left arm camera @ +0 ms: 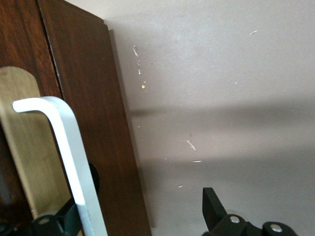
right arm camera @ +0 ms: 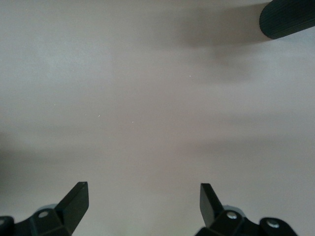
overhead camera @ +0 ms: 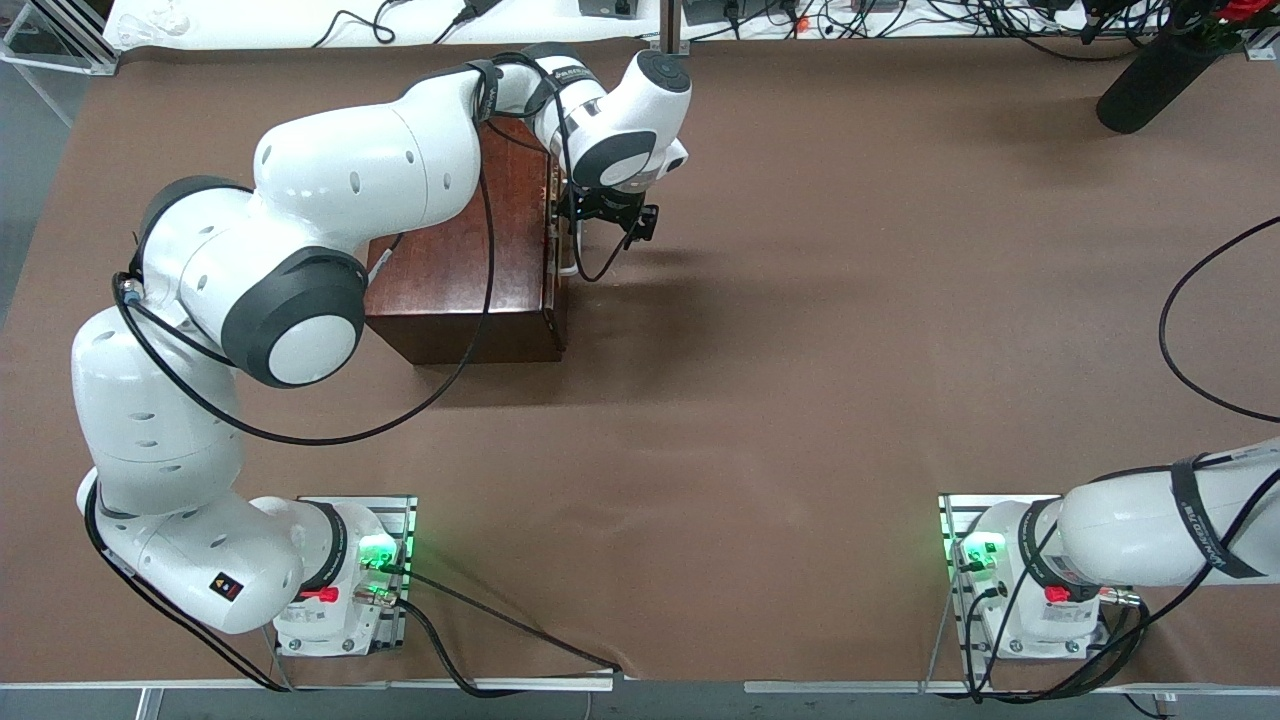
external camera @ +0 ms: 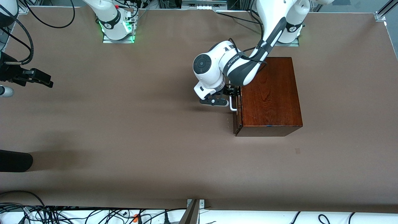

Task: Open drawer, take yellow block, close drawer
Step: 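Pull the drawer handle outward with the left gripper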

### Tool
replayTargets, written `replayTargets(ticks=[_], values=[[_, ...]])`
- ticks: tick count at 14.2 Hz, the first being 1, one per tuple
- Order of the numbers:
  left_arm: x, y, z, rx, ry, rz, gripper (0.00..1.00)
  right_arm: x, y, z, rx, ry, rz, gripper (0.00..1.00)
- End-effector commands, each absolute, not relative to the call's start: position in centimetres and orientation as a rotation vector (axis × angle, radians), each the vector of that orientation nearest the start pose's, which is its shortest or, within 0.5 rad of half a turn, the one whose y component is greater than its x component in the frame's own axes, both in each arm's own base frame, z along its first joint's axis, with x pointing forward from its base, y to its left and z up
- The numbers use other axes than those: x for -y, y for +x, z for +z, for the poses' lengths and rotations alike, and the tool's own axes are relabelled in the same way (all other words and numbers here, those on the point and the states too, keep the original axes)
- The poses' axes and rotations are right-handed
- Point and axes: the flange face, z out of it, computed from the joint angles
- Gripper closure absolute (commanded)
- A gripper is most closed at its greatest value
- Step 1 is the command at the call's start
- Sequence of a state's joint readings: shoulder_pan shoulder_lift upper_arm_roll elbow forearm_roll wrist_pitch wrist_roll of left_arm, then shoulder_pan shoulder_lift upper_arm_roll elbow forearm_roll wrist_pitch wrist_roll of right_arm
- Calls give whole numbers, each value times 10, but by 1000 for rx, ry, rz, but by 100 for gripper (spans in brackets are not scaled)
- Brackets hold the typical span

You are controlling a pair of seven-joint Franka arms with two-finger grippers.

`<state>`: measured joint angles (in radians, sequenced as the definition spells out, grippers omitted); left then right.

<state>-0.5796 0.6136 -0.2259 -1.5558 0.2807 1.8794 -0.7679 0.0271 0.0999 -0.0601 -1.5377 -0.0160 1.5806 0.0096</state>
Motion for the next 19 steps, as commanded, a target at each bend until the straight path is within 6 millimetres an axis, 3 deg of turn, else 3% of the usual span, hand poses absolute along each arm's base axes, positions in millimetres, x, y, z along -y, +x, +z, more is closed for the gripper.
replayTargets(ticks=[1, 9, 14, 19], values=[[468, 490, 281, -165, -2884, 62, 0, 21, 583, 586, -77, -3157, 92, 0], [496, 485, 274, -36, -3008, -19, 0, 22, 584, 586, -79, -3158, 83, 0], [513, 482, 283, -32, -3030, -47, 0, 23, 586, 582, -84, -3157, 95, 0], [515, 483, 294, -38, -3013, -64, 0, 24, 586, 582, -77, -3157, 95, 0]])
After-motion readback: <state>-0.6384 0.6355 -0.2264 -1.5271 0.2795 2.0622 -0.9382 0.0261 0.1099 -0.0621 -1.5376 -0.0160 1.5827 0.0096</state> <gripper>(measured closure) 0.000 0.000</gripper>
